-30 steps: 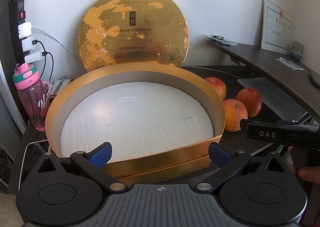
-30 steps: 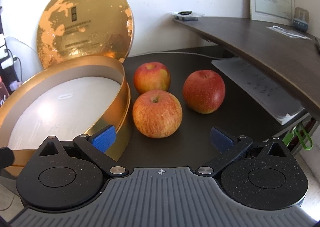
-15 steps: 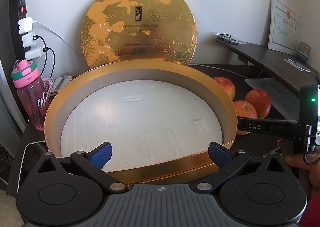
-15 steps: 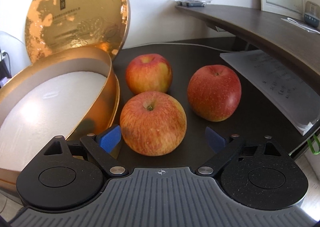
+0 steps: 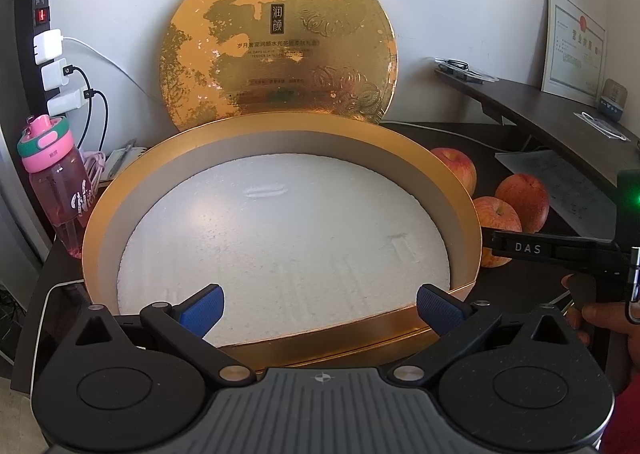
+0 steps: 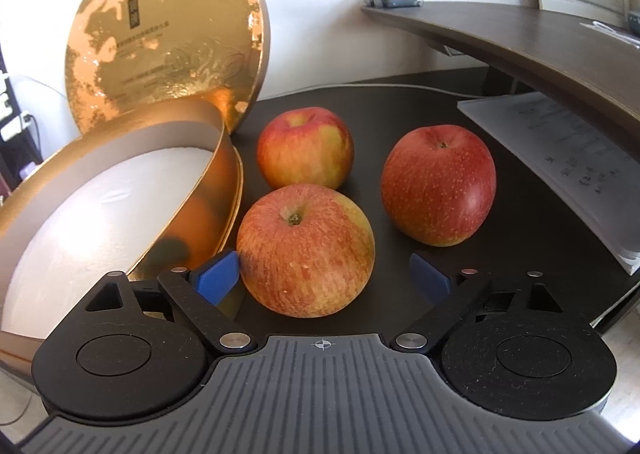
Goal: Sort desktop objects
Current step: 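Move the open right gripper toward the nearest red apple, then close the right gripper around the red apple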
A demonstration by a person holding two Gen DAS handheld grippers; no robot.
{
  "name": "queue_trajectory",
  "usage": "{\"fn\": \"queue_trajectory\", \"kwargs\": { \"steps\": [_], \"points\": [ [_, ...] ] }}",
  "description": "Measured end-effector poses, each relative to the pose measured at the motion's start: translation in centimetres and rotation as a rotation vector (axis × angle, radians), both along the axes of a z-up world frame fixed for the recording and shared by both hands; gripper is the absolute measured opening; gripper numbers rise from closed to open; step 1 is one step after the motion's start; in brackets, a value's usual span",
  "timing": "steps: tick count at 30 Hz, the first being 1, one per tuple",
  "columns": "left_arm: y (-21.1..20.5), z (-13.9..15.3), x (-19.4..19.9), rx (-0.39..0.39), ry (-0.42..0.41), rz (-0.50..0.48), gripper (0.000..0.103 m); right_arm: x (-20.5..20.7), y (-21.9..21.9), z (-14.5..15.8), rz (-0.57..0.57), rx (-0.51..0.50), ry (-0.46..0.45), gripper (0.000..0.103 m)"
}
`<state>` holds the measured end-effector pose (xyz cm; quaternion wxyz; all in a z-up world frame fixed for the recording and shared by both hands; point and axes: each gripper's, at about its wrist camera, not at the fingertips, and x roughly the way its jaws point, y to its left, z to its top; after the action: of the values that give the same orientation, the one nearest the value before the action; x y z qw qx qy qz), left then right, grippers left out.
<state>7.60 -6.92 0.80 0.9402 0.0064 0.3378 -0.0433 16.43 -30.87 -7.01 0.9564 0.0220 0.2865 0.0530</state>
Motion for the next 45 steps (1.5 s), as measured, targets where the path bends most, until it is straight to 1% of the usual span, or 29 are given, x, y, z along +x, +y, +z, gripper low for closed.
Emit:
{"fn": "queue_trajectory", "kwargs": {
  "steps": [6,11,12,13,14,16,21,29,30,31,33,36,40,44,45],
  "points": [
    [0.0,0.0,-0.1,0.000,0.000,-0.004,0.103,0.2,-0.7,-0.2,0.036,0.026,-0.003,0.093],
    [-0.1,0.0,-0.2,0.001,0.003,-0.010,0.103,1.2,-0.4,-0.4,0.072,0.018,-0.005,0.093],
    [-0.1,0.0,-0.3,0.002,0.001,-0.010,0.103,1.4,-0.3,-0.6,0.079,0.018,-0.002,0.091],
    [-0.1,0.0,-0.3,0.004,-0.001,-0.010,0.103,1.6,-0.3,-0.8,0.086,0.018,0.001,0.085],
    [0.0,0.0,-0.4,0.005,-0.002,-0.008,0.103,1.8,-0.3,-1.0,0.092,0.019,0.003,0.083],
    [0.0,0.1,-0.5,0.006,-0.002,-0.004,0.103,1.8,-0.4,-1.2,0.097,0.026,-0.001,0.082],
    [0.0,0.0,-0.7,0.007,0.001,-0.007,0.103,0.8,-0.7,-1.0,0.075,-0.003,0.009,0.082],
    [-0.2,0.0,-1.0,0.003,-0.001,-0.028,0.103,-0.8,-2.5,-0.8,0.016,0.002,0.029,0.082],
    [-0.2,0.0,-1.1,0.006,-0.001,-0.029,0.103,-0.9,-2.4,-0.8,0.012,0.000,0.025,0.083],
    [-0.3,0.0,-1.1,0.009,-0.002,-0.028,0.103,-0.9,-2.3,-0.8,0.008,-0.002,0.021,0.087],
    [-0.3,0.0,-1.2,0.015,-0.003,-0.027,0.103,-0.9,-2.0,-0.8,-0.006,-0.003,0.003,0.089],
    [-0.2,0.0,-1.3,0.016,-0.004,-0.025,0.103,-1.0,-1.2,-0.5,-0.015,-0.035,-0.031,0.091],
    [-0.1,-0.1,-1.3,0.014,-0.002,-0.022,0.103,-0.6,-0.5,-0.6,-0.026,-0.084,-0.032,0.091],
    [0.0,-0.1,-1.3,0.014,-0.001,-0.023,0.103,-0.4,-0.1,-0.8,-0.037,-0.113,-0.033,0.091],
    [0.0,-0.1,-1.3,0.014,-0.002,-0.023,0.103,-0.3,0.0,-0.8,-0.042,-0.127,-0.030,0.089]
  ]
}}
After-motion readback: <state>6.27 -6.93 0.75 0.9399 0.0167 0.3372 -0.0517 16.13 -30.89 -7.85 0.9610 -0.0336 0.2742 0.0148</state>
